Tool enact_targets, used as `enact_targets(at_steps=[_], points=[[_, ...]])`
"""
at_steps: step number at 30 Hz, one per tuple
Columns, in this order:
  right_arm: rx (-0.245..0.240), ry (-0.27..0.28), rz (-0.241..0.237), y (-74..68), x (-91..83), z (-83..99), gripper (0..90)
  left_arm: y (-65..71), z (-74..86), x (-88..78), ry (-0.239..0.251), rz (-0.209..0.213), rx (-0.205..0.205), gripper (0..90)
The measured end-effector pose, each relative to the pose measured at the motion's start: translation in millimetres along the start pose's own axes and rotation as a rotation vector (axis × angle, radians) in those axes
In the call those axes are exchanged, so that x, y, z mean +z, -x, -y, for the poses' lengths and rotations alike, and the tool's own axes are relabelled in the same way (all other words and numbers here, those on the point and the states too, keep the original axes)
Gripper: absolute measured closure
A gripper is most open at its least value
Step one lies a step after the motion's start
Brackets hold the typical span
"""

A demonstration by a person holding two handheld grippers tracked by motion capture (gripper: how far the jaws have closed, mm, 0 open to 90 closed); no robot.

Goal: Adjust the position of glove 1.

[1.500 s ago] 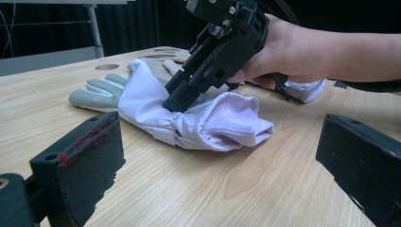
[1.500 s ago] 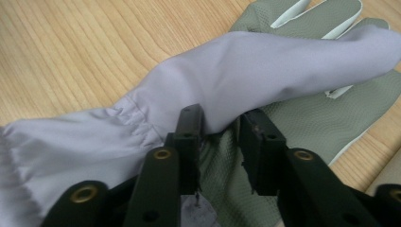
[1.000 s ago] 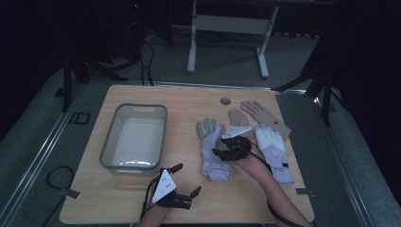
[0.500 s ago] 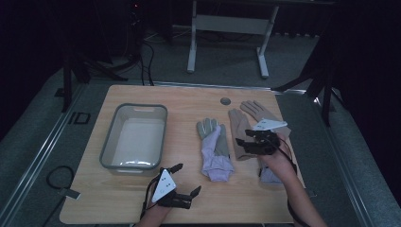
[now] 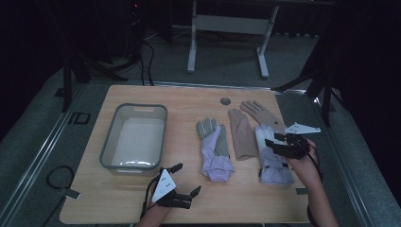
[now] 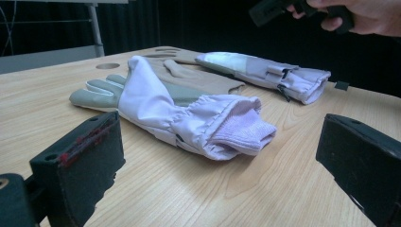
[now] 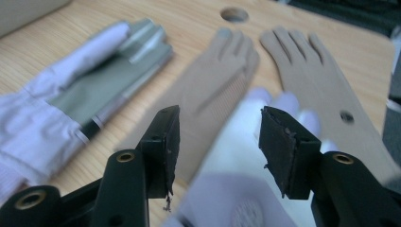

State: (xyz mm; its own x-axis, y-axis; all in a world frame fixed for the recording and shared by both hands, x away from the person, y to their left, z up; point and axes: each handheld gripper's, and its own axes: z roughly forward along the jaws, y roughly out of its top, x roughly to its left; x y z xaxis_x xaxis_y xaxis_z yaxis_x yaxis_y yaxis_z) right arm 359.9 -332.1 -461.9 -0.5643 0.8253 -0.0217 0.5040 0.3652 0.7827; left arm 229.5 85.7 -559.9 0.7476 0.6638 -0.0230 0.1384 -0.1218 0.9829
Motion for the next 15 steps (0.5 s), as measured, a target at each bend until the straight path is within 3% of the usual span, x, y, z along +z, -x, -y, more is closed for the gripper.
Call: enact_targets(at_steps=[9, 15], points=[[0.040, -0.068, 0.027, 18.7, 1.6, 38.9, 50.5, 0.2, -0.1, 0.3, -0.002, 0.000, 0.001, 1.7], [0.084, -0.112, 0.019, 23.1, 21.5, 56.8, 49.3, 0.2, -0.1, 0.4, -0.002, 0.001, 0.001, 1.7]])
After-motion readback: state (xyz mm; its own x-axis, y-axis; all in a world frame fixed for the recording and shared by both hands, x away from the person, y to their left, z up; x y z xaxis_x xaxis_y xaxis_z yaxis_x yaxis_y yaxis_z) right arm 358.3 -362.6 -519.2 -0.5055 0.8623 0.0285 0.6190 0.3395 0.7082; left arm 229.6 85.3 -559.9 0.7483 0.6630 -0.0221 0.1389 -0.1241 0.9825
